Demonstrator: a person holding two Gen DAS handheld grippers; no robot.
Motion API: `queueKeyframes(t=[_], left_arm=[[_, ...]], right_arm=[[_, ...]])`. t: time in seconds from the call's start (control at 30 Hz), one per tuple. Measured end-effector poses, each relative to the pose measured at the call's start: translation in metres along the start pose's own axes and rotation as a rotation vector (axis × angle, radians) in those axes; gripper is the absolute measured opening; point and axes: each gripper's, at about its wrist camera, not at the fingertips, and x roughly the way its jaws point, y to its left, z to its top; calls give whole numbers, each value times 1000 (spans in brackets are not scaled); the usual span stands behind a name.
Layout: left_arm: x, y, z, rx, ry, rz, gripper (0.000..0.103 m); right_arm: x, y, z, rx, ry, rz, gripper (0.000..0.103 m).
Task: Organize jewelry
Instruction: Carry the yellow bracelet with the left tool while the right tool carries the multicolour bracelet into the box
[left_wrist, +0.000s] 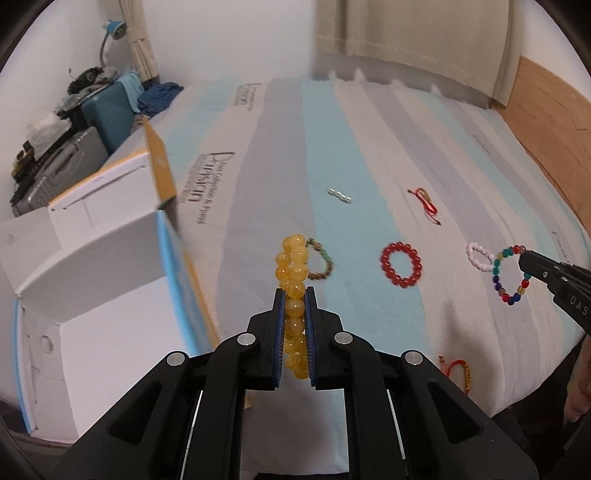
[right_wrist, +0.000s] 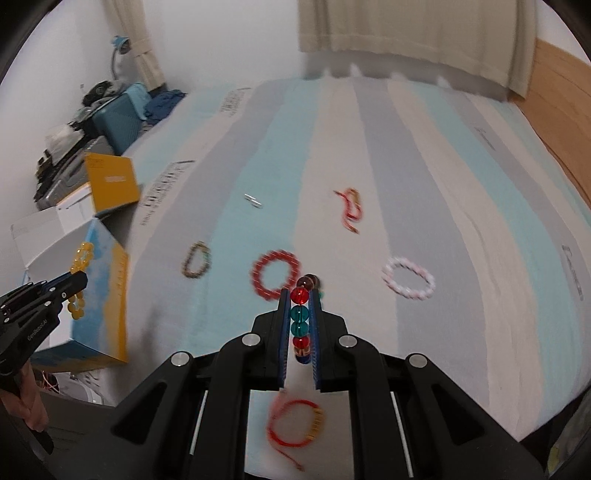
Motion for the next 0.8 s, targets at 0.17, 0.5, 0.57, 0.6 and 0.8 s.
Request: queueKeyframes(t=[0.17,0.5,0.57,0.6,0.8], left_arm=[[-18,39,-1,-26,-16,42,9],[-45,131,-17,-133,-21,108,9],[-48,150,-23,-155,-15,119,9],[-50,158,-25,-165,-14,123,9],[-50,208,-48,-228,23,149,9]], right_arm=[[-7,48,16,-66,-26,38,9],[-17,151,32,-186,-48,118,9],[-17,174,32,-209,-47,139,9],[-17,185,31,-221,-45,149,9],[-6,256,20,-294,-10,215,9]])
